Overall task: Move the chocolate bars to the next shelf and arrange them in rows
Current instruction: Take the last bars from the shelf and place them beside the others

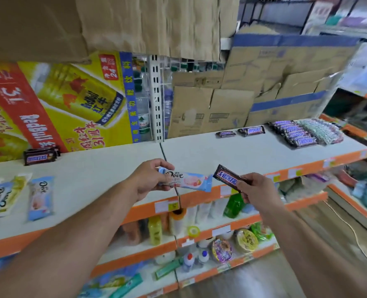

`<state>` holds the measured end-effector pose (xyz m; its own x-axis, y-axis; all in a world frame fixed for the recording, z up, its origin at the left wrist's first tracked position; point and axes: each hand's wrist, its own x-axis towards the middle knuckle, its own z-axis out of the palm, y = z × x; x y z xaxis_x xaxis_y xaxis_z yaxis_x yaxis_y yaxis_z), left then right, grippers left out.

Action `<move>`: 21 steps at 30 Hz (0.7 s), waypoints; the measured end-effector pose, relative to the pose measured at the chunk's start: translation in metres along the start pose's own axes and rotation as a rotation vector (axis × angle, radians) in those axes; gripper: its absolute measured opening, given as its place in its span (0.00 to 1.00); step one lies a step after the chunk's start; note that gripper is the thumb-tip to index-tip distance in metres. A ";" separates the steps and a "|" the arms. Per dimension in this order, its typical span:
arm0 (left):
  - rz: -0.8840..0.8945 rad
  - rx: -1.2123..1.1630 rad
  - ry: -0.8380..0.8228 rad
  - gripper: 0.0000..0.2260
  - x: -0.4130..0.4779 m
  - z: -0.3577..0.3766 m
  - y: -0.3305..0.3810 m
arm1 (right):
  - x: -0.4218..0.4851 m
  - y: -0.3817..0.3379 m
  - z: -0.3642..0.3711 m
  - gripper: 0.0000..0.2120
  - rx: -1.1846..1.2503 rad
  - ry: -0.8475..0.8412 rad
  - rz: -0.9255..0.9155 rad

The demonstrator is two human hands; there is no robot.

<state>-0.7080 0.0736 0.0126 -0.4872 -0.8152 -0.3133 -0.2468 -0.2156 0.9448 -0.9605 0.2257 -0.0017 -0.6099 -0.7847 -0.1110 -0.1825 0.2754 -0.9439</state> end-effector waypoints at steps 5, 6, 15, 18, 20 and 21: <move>-0.008 0.011 -0.004 0.11 0.035 0.019 0.011 | 0.020 0.010 -0.014 0.04 0.022 0.030 0.049; -0.011 0.011 -0.003 0.11 0.045 0.021 0.012 | 0.026 0.011 -0.015 0.04 0.017 0.036 0.053; -0.018 -0.026 0.037 0.09 0.142 0.012 0.019 | 0.115 0.004 -0.006 0.02 -0.118 0.073 0.068; -0.020 -0.023 0.051 0.09 0.161 0.004 0.019 | 0.145 0.000 0.010 0.02 -0.084 0.051 0.069; -0.045 -0.002 0.066 0.09 0.170 0.000 0.018 | 0.166 0.001 0.023 0.02 -0.112 0.024 0.069; -0.056 0.008 0.075 0.09 0.174 -0.001 0.017 | 0.176 0.001 0.029 0.02 -0.130 0.012 0.065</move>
<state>-0.7957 -0.0722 -0.0256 -0.4080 -0.8401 -0.3575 -0.2784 -0.2584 0.9250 -1.0457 0.0717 -0.0312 -0.6328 -0.7564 -0.1659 -0.2404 0.3955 -0.8865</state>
